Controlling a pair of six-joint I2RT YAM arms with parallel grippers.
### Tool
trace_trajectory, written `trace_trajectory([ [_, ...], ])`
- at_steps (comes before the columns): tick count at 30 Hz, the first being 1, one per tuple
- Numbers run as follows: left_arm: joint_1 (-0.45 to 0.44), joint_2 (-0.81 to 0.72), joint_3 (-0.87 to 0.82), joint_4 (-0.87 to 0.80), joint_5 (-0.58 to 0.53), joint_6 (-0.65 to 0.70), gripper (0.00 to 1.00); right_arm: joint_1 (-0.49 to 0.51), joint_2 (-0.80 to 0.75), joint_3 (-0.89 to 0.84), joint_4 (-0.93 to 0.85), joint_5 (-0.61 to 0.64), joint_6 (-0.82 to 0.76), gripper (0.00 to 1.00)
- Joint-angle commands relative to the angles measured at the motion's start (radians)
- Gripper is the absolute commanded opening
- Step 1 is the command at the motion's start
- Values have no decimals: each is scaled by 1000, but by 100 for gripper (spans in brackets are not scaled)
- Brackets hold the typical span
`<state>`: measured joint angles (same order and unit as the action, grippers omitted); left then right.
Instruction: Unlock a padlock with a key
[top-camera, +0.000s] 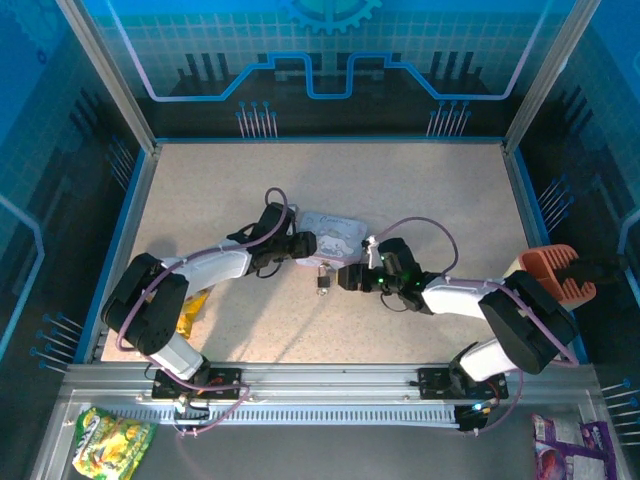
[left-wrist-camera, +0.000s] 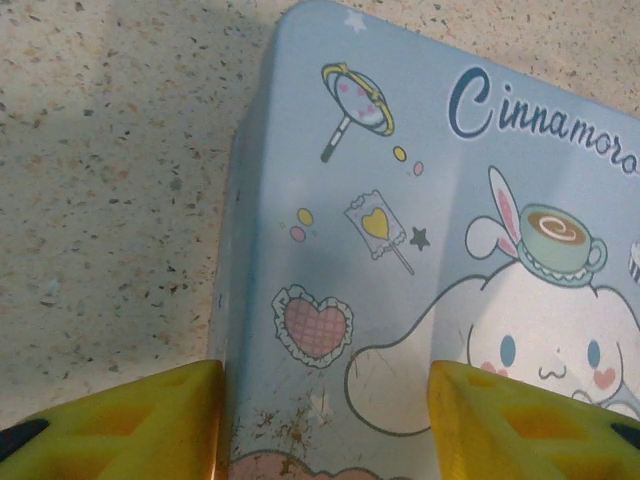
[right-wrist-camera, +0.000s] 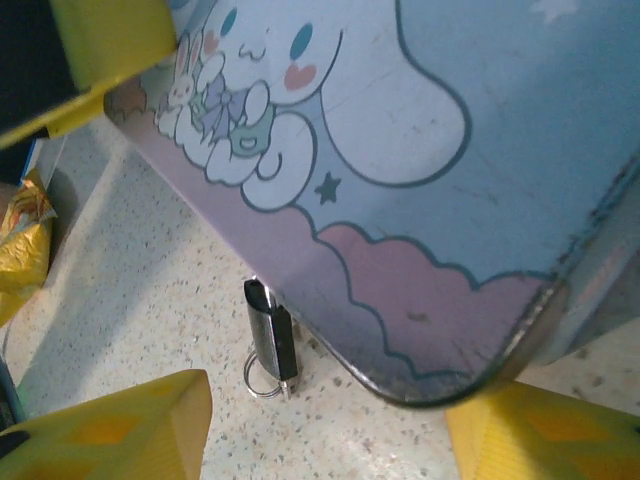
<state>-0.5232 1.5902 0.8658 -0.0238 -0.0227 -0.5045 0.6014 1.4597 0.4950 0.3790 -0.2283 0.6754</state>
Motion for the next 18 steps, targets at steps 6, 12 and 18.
trace_trajectory([
  [6, -62, -14, -68, 6, -15, -99, 53, 22, -33, 33, -52, -28, -58, 57],
  [12, -66, -17, -85, 10, -38, -140, 53, 74, 6, -43, 126, 67, 83, 50],
  [18, -66, -6, -79, 12, -39, -143, 53, 119, 80, -16, 145, 119, 76, 47],
])
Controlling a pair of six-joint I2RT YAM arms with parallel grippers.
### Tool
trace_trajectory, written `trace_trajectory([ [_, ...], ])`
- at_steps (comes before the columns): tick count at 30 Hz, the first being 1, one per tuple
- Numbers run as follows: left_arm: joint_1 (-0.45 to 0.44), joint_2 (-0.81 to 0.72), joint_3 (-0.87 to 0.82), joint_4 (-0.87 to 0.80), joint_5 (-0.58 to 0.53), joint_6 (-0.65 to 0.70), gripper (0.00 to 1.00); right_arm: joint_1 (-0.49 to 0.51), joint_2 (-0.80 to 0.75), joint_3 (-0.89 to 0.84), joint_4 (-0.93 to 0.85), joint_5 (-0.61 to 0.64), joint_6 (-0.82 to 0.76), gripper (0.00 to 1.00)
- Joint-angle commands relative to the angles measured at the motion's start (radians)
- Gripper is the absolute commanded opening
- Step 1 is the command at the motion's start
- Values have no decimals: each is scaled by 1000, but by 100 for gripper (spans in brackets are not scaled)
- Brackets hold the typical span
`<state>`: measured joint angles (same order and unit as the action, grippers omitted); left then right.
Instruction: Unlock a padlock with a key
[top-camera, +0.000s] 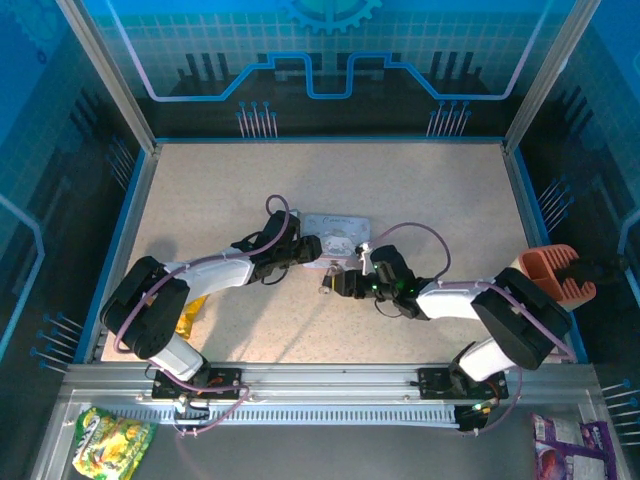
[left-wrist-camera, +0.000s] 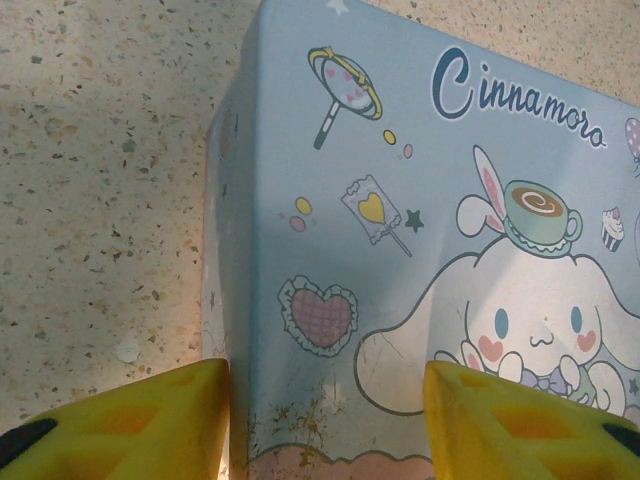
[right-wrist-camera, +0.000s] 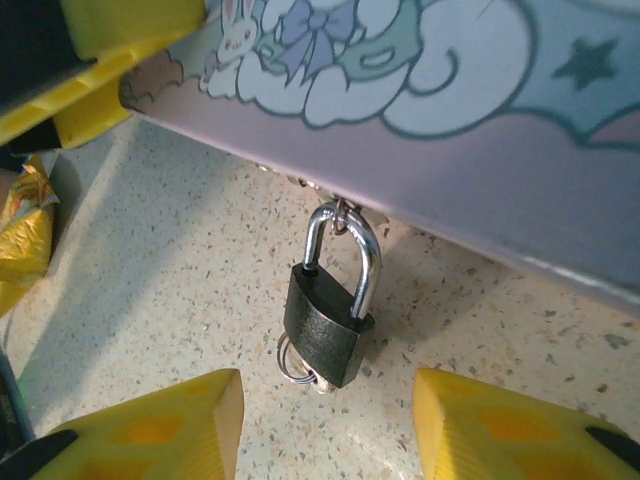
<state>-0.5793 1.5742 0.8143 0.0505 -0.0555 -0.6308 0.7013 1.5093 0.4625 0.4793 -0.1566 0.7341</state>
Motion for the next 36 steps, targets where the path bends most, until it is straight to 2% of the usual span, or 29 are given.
trace_trajectory([
  [1, -10, 11, -30, -61, -6, -17, 53, 20, 40, 17, 52, 49, 20, 47],
  [14, -10, 11, -39, -49, -6, -30, 53, 65, 136, 81, 42, 99, 7, 44],
  [27, -10, 10, -48, -50, -30, -39, 52, 78, 194, 93, 73, 96, 28, 30],
  [36, -8, 8, -53, -66, -74, -50, 52, 99, 116, 79, -23, 158, 10, 20],
])
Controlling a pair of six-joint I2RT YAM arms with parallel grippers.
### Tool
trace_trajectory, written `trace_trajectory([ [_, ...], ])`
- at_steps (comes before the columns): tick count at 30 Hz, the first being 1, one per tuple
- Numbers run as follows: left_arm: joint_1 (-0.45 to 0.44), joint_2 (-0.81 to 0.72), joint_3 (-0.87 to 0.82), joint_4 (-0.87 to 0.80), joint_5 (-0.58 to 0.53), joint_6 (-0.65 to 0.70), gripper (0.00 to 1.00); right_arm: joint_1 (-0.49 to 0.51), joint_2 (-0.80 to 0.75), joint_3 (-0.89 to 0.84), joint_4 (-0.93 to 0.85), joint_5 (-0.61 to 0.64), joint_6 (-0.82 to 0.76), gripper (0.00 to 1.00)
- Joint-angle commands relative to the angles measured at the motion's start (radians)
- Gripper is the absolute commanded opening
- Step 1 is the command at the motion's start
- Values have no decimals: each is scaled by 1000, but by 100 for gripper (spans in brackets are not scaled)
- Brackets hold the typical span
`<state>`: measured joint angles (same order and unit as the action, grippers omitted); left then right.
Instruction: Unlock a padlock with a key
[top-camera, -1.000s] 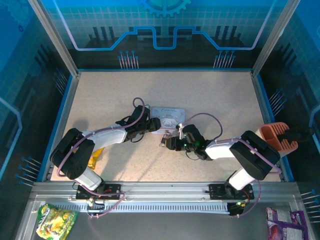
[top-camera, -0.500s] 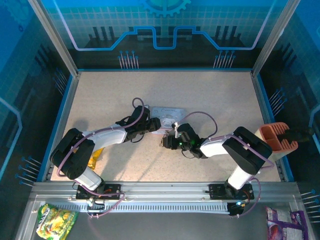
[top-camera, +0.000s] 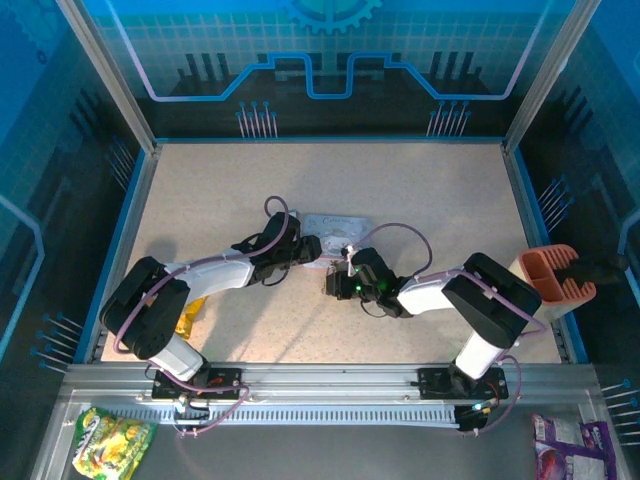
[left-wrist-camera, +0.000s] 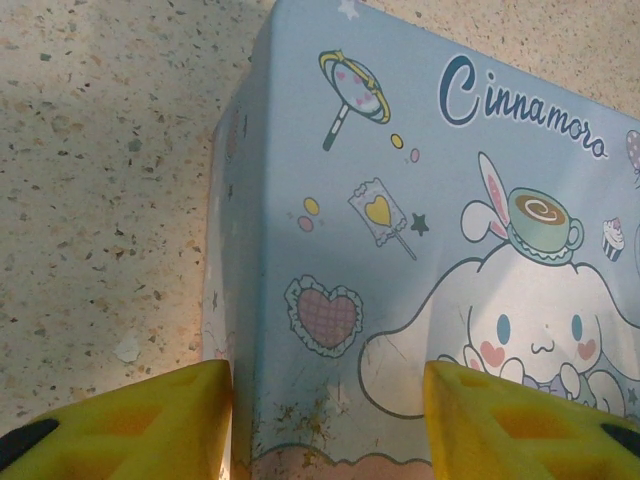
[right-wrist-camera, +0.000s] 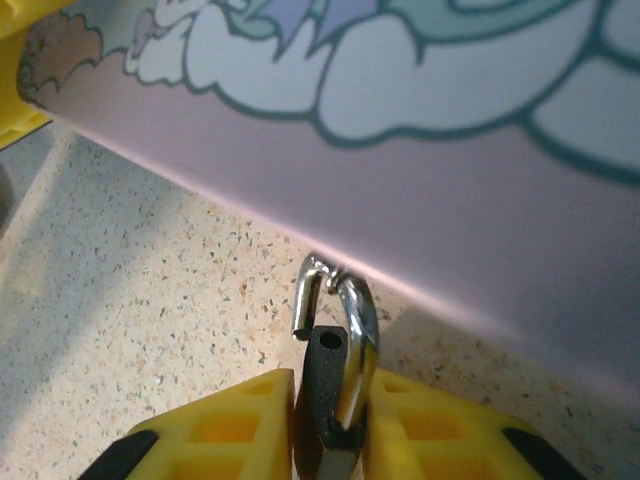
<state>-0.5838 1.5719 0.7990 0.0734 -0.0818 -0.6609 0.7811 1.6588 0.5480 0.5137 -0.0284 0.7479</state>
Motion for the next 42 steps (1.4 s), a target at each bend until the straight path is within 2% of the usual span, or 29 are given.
trace_trajectory([
  [1, -4, 11, -38, -87, -50, -22, 52, 22, -39, -5, -68, 36, -7, 20],
  [7, -5, 24, -31, -91, -58, -19, 52, 26, -59, 2, -106, 55, -16, 18],
  [14, -5, 40, -28, -95, -64, -13, 52, 34, -102, -6, -167, 159, -30, 19],
  [27, -18, 59, -39, -92, -75, -22, 52, 37, -123, 20, -236, 252, -64, 15],
  [36, -102, 78, -48, -76, -74, -65, 51, 33, -155, -19, -180, 310, 57, 11],
  [42, -172, 88, -44, -64, -83, -112, 51, -6, -170, -53, -126, 308, 156, 9],
])
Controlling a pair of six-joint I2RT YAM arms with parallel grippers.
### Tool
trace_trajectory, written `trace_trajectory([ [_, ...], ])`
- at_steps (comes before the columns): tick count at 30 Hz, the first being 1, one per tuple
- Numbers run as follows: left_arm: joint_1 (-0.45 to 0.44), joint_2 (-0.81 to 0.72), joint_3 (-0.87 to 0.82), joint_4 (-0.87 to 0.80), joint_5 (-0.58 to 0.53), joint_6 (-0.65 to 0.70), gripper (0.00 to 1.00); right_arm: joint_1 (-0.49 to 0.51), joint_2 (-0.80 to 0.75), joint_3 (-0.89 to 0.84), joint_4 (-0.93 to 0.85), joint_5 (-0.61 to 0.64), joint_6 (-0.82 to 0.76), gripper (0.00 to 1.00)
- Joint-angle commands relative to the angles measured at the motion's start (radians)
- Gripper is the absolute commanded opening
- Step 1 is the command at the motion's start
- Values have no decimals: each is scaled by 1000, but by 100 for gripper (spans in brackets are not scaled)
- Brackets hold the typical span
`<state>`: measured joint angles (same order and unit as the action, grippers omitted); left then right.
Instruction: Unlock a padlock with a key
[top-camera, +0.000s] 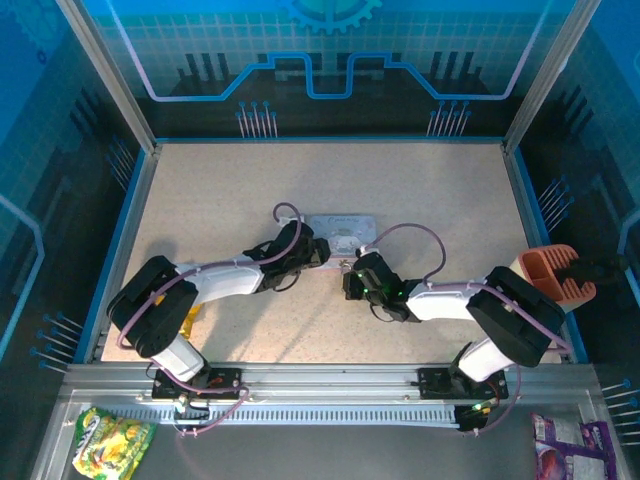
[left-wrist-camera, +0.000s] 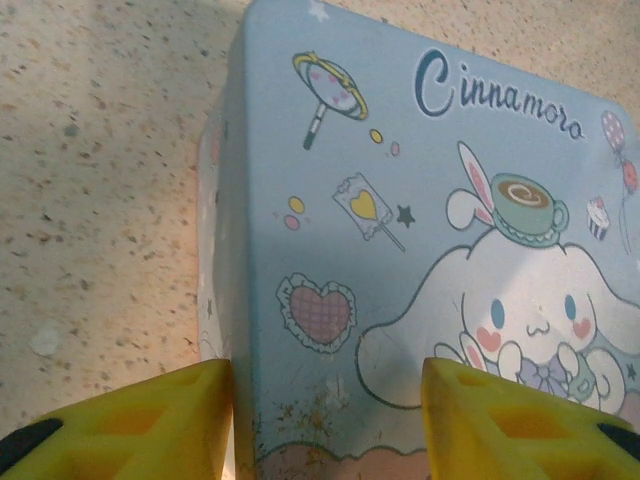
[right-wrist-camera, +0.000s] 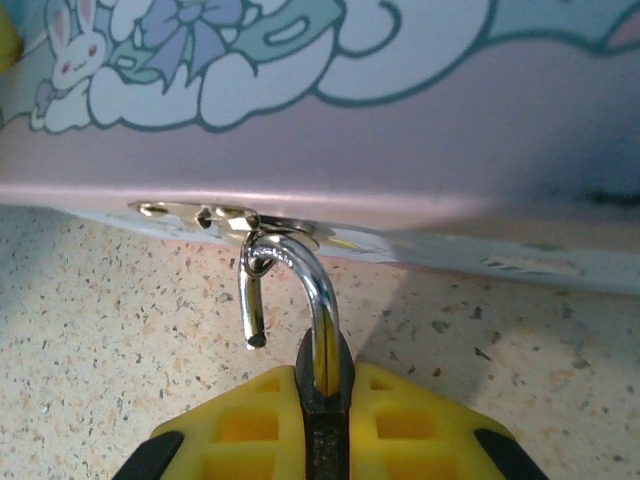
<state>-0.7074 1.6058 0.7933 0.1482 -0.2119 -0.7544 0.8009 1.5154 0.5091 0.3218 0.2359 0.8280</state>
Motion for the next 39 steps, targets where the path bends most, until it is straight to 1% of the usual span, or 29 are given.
trace_trajectory([
  [1, -58, 54, -32, -139, 52, -20, 51, -35, -29, -22, 78, 41, 95, 9],
  [5, -84, 51, -17, -148, 55, -25, 51, -86, -32, -74, 171, -4, 162, 6],
  [11, -115, 6, -18, -153, 46, -37, 51, -155, -32, -103, 214, -67, 195, 6],
  [14, -114, -42, -27, -106, 87, -27, 52, -189, -22, -113, 255, -129, 203, 5],
  [16, -113, -82, -8, -121, 69, -5, 53, -202, -17, -113, 269, -159, 215, 5],
  [18, -103, -99, 31, -177, 23, 40, 56, -203, -15, -108, 269, -170, 216, 5],
  [19, -90, -92, 56, -208, 10, 57, 57, -203, -14, -107, 267, -174, 219, 5],
  [22, -35, -42, 125, -271, 42, 98, 57, -208, -8, -110, 281, -178, 223, 5],
  [27, -7, 58, 240, -391, -20, 149, 59, -209, -1, -113, 289, -187, 227, 5],
  [31, -2, 103, 253, -380, 1, 130, 59, -211, 3, -113, 286, -186, 229, 5],
  [35, -2, 136, 250, -374, -6, 117, 59, -226, 11, -115, 298, -199, 228, 5],
  [39, -2, 145, 228, -370, -24, 103, 58, -247, 11, -96, 272, -210, 220, 5],
])
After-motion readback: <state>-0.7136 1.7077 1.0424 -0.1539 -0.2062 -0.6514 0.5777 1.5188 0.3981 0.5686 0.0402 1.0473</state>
